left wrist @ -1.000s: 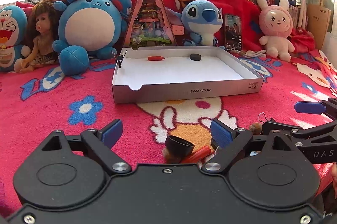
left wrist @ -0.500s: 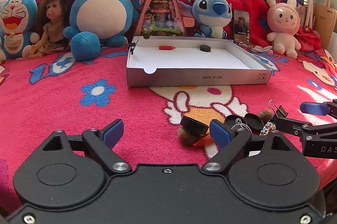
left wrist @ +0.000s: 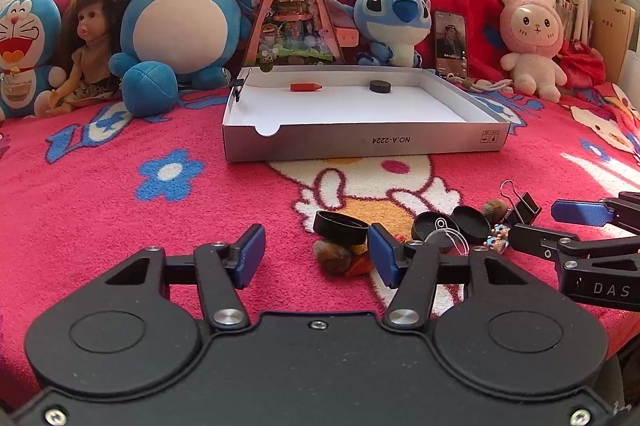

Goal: Organize rigid objects
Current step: 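Grasp the black cylindrical cap with the left tool while the right grasps the black binder clip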

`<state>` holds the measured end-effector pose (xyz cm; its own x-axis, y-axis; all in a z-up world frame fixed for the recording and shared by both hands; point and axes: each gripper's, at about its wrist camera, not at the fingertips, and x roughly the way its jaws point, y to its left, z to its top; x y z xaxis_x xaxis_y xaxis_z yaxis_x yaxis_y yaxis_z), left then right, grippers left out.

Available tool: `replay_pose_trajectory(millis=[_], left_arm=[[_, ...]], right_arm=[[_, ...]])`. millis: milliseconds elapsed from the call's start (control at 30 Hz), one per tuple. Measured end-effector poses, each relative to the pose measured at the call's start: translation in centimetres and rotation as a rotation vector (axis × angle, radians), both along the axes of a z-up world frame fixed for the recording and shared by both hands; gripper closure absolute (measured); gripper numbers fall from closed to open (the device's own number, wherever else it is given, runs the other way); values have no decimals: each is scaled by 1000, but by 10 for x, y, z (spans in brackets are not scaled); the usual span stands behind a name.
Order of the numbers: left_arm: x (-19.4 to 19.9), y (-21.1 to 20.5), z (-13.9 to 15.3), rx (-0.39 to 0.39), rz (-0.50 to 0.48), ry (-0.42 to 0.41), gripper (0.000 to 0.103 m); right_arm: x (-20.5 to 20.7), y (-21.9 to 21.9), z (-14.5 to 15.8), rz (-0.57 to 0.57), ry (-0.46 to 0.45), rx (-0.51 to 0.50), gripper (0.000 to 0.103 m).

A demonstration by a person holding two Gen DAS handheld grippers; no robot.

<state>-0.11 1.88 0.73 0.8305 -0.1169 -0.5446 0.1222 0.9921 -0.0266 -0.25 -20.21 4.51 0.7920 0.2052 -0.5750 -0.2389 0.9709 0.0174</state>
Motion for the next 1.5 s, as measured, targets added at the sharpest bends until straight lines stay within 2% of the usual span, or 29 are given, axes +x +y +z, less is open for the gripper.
replay_pose_trajectory(millis=[200, 467, 800, 1033, 1300, 1500], left_arm=[[-2, 1, 3, -5, -6, 3, 62], [-9, -2, 3, 15, -18, 5, 65], [7, -10, 1, 25, -14, 0, 67], [14, -14, -4, 41, -27, 11, 69], [17, -13, -6, 33, -28, 13, 71], [18, -11, -3, 19, -21, 11, 71]], right_arm=[[0, 2, 2, 12, -5, -1, 36], [-1, 6, 4, 37, -12, -12, 48], [7, 18, 7, 68, -41, -47, 51], [9, 16, 6, 47, -34, -43, 66], [15, 13, 3, 26, -14, -32, 66], [15, 14, 5, 28, -18, -35, 73]])
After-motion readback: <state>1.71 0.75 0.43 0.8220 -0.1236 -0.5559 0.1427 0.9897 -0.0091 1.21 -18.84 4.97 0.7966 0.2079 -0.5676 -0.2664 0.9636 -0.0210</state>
